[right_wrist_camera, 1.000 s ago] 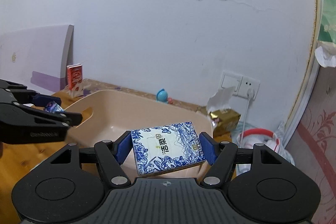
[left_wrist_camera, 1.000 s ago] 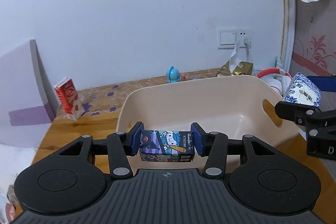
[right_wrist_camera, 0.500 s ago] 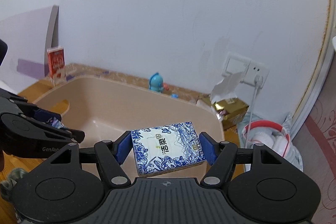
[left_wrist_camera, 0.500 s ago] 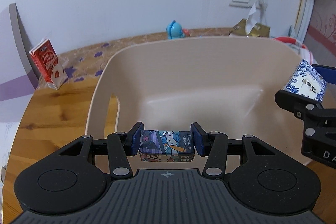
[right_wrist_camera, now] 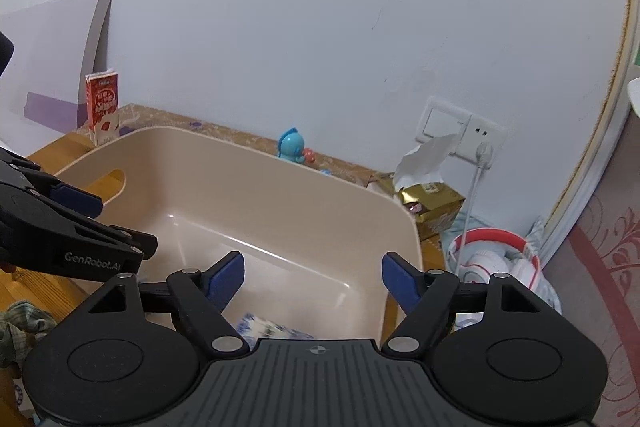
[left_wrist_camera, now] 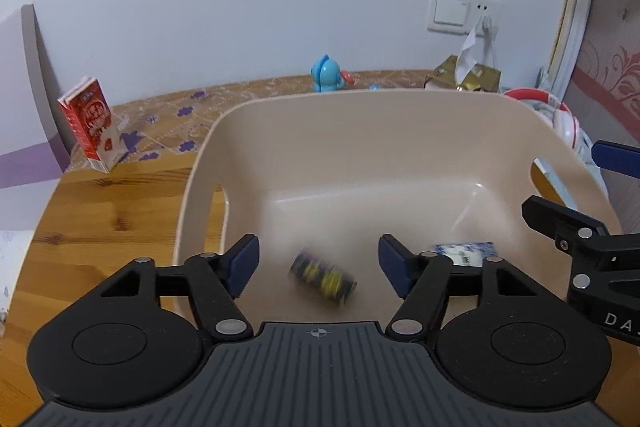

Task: Organize objects
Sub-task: 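Withdraw both grippers from the bin toward the remaining items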

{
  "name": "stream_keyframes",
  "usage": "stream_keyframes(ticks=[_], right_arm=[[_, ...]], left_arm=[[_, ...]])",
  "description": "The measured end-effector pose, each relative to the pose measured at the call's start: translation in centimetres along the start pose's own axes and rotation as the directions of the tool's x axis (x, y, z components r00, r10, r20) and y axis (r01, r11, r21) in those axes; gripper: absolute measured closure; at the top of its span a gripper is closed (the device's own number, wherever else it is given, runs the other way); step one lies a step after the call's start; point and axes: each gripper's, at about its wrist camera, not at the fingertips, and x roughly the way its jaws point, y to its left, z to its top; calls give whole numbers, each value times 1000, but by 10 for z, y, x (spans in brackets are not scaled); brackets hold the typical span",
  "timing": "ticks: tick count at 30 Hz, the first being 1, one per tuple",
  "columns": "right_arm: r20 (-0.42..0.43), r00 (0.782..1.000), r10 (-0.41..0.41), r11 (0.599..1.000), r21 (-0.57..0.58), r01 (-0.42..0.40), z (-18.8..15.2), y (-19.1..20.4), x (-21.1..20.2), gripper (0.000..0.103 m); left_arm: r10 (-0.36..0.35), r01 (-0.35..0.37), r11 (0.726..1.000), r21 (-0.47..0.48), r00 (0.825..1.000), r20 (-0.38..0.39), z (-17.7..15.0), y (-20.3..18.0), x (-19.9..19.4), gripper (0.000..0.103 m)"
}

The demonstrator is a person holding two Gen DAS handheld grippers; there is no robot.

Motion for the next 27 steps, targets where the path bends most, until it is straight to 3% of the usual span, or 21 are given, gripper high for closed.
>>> stream_keyframes(ticks=[13, 20, 27], right_arm=[[50, 999, -5, 1000, -12, 6, -13, 11, -64, 4], [22, 1000, 2, 1000, -15, -2, -31, 24, -82, 0], [-65, 997, 40, 999, -4, -40, -61, 37, -77, 0]], left_arm=[[17, -17, 1000, 5, 998, 66, -27, 21, -66, 22], [37, -38, 999, 19, 999, 37, -54, 43, -75, 22], [26, -25, 999, 34, 999, -23, -88, 63, -69, 22]])
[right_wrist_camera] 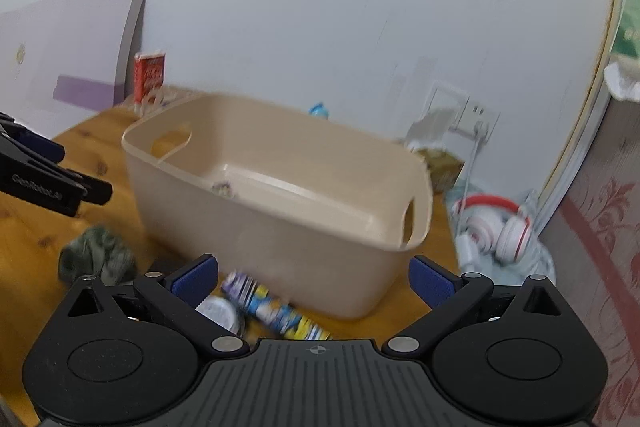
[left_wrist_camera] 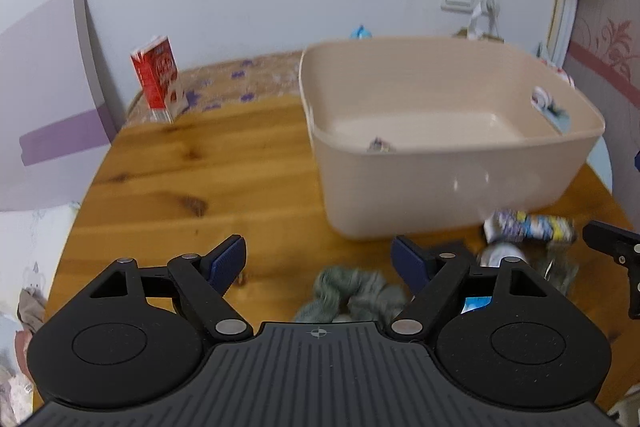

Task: Organize objects
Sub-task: 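Withdraw both grippers from the bin toward the remaining items, then grasp the green plaid scrunchie with the left gripper while the right grasps the green snack bag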

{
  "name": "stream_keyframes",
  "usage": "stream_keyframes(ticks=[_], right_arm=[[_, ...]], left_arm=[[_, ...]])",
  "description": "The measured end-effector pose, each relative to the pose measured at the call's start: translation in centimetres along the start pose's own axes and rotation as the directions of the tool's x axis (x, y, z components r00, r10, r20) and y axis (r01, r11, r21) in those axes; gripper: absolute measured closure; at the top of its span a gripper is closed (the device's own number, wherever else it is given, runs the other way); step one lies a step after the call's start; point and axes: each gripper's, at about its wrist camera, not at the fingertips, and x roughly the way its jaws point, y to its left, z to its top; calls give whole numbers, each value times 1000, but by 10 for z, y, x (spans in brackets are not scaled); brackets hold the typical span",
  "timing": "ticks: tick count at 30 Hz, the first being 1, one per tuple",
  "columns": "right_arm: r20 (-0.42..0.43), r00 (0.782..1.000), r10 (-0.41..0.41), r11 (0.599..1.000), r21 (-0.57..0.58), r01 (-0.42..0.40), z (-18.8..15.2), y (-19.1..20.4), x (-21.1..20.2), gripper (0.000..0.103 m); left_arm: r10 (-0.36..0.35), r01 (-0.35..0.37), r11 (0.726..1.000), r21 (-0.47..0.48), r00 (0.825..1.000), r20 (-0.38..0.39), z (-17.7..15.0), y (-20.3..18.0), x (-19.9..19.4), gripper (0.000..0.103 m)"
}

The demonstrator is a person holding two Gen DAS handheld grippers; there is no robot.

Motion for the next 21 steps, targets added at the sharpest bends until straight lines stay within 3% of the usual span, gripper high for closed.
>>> stream_keyframes(ticks=[6, 15, 21], right_arm=[[-73, 997, 37, 999, 31, -35, -23, 15, 16, 0], [-150, 988, 35, 997, 74, -24, -42, 22, 40, 0], [-200, 979, 51, 994, 100, -31, -51, 18, 48, 13]], left_arm=[[-12, 14, 1000, 24, 998, -65, -22, 7, 18, 22], [-76, 76, 997, 0, 991, -115, -33, 14, 44, 22], [-81, 81, 997, -8, 988, -129, -33, 11, 53, 23]])
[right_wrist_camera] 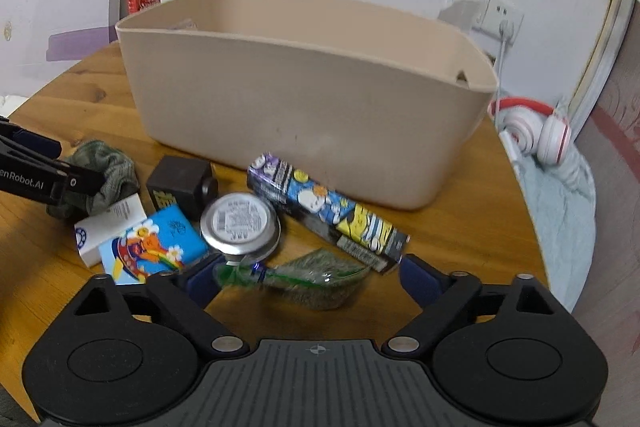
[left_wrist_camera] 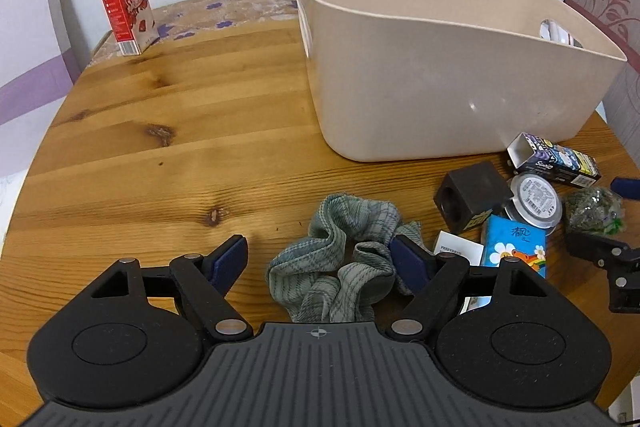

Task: Organize objects
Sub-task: 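Grasp the green plaid scrunchie with the left gripper while the right grasps the green snack bag, then lift both items over the beige bin and open both grippers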

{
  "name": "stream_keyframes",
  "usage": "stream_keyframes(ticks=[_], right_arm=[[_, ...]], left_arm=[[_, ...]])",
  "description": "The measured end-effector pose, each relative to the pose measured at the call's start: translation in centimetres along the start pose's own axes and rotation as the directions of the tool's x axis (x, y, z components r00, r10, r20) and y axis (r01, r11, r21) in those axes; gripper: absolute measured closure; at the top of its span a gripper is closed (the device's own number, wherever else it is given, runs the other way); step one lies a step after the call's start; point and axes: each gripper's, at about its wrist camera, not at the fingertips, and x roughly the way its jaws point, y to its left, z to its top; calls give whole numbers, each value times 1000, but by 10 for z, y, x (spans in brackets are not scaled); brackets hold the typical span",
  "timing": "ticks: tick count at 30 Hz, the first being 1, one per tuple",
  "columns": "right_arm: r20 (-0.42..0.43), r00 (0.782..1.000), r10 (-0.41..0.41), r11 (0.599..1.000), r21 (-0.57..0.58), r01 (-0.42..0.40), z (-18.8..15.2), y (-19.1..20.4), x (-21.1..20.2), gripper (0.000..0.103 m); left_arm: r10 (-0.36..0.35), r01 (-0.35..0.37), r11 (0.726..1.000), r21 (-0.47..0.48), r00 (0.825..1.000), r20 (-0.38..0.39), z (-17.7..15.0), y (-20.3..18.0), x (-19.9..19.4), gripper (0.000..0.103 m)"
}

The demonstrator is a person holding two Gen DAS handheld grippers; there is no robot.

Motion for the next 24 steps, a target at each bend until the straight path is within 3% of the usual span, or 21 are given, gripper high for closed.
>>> stream_keyframes(ticks=[6, 11, 12, 14, 24], right_arm=[[7, 1000, 17, 1000, 23, -17, -5, -4, 2, 18], [43, 999, -20, 1000, 13, 20, -5, -3, 3, 19], [50, 998, -25, 1000, 10, 24, -5, -3, 3, 24], [47, 999, -15, 1000, 20, 14, -5, -4, 4, 49], [72, 997, 13, 1000, 23, -15, -11, -3, -1, 61]], left_arm=[[-34, 34, 999, -6, 999, -4, 1, -2, 2, 39], [-34, 34, 999, -11, 999, -14, 1, -2, 2, 68], [-38, 38, 999, -14, 999, -13, 0, -2, 1, 70], [-34, 34, 999, -11, 999, -13, 0, -3, -1, 75], [-13, 13, 1000, 6, 1000, 3, -5, -7, -11, 84]])
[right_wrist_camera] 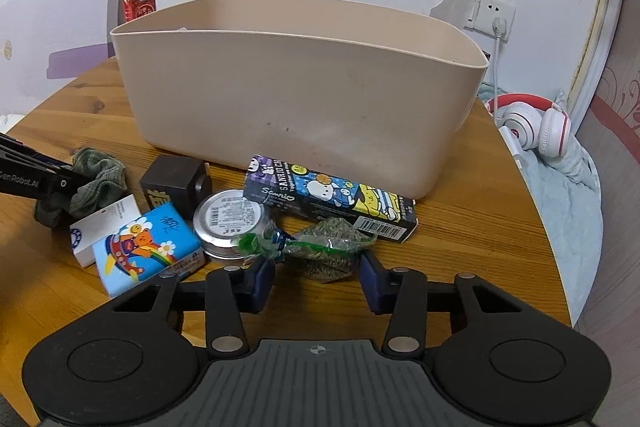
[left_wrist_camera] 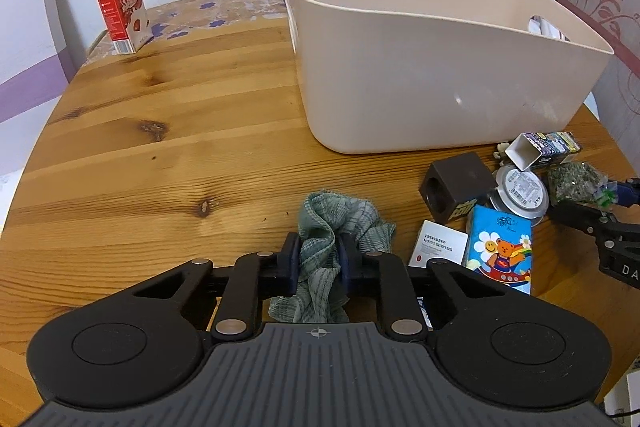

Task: Organize objects
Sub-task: 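Lift both items over the beige bin and open both grippers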

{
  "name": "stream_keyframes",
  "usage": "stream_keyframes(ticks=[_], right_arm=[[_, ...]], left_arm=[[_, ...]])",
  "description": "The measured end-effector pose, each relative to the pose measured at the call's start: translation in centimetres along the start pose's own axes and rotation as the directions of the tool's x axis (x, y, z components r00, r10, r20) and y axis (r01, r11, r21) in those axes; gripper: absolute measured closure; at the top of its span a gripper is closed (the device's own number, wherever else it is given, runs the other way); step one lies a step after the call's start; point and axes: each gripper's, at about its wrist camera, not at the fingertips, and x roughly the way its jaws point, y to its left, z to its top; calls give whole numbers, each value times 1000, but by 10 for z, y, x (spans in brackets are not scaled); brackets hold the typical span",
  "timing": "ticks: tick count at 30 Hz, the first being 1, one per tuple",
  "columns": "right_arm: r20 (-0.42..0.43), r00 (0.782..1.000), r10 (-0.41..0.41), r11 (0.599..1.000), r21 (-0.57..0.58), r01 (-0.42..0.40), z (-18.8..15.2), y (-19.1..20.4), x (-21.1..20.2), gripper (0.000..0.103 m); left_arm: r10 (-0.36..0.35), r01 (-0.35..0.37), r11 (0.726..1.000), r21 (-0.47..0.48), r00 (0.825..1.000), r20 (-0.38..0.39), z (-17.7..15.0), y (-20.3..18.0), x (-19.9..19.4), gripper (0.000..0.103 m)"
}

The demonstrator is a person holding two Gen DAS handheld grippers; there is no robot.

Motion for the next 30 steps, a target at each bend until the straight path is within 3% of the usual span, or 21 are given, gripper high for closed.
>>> stream_keyframes(ticks=[7, 16, 30], right_arm=[[35, 999, 6, 1000, -6, -6, 1, 1, -17, 64], [116, 993, 1, 1000, -4, -1, 9, -5, -54, 64], [290, 957, -9, 1000, -15, 14, 55, -22, -99, 64]], left_arm=[[-1, 1, 1000, 2, 1000, 28, -1, 1, -16, 84], [-6, 5, 1000, 14, 993, 119, 4, -9, -57, 84], [-22, -1, 997, 76, 951, 308, 57, -43, -112, 84]])
